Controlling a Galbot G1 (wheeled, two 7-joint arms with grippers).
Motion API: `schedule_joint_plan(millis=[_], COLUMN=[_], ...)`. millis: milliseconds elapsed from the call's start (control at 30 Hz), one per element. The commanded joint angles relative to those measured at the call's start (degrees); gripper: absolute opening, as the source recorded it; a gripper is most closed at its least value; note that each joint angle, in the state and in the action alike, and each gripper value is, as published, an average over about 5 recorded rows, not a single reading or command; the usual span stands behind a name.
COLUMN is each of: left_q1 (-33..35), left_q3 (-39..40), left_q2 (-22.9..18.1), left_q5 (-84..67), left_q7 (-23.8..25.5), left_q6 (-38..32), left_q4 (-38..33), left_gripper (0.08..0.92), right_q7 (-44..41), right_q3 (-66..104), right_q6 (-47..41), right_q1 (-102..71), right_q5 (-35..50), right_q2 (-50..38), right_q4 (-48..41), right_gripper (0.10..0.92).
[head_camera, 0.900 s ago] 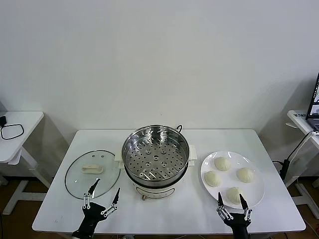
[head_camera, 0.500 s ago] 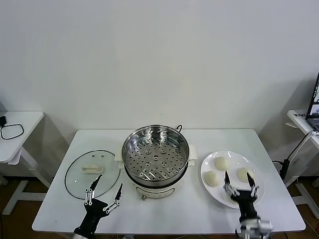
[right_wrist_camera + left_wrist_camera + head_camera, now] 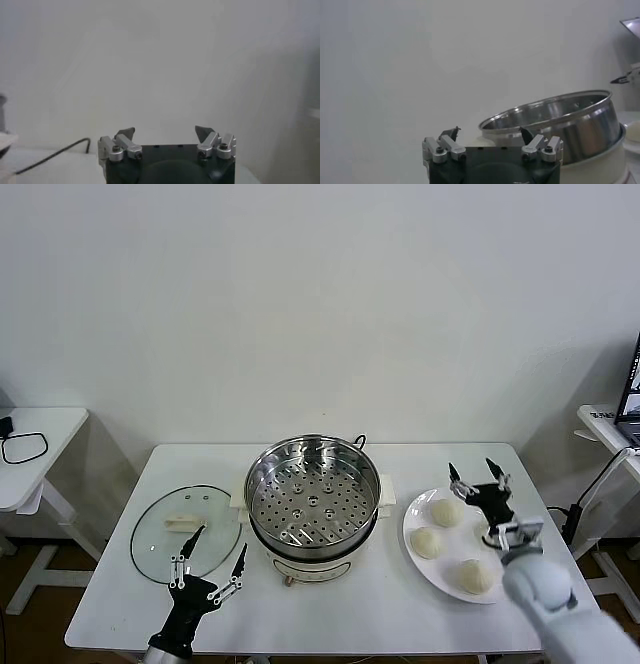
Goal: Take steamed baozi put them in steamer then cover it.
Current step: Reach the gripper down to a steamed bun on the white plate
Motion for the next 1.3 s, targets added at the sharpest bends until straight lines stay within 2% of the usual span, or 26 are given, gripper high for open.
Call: schedule_joint_plan(millis=[33, 167, 333, 767, 1300], left_q1=[-0.18, -0.39, -0.44, -0.31, -0.39], left_q3=[0.27, 0.23, 0.02, -0.63, -1.07], left_q2=[-0.26, -0.64, -1.11, -1.62, -1.75], left_q5=[-0.25, -0.25, -0.22, -0.26, -0.42], left_q7=[-0.30, -0.55, -0.59, -0.79, -1.13], left_q6=[0.38, 0.53, 0.52, 0.26, 0.29], left_q4=[-0.70, -0.82, -0.74, -0.25, 0.52], left_gripper=[0.823, 0.823, 0.823, 0.823, 0.823], right_q7=[-37.20, -53.31, -61.26, -62.95, -61.96], right_q3=[-18.98, -26.10, -35.45, -48.56, -49.98], right_q6=[-2.32, -1.01, -0.69, 0.51, 1.36], right_q1=[25.05, 34.81, 44.25, 54.30, 52.53], right_q5=[-7.28, -17.16, -23.93, -36.60, -39.22], right_q2=[-10.86, -10.13, -7.62, 3.33, 9.68], right_q4=[-17.70, -22.86, -26.11, -35.20, -39.37], right_gripper=[0.823, 0.823, 0.823, 0.823, 0.823])
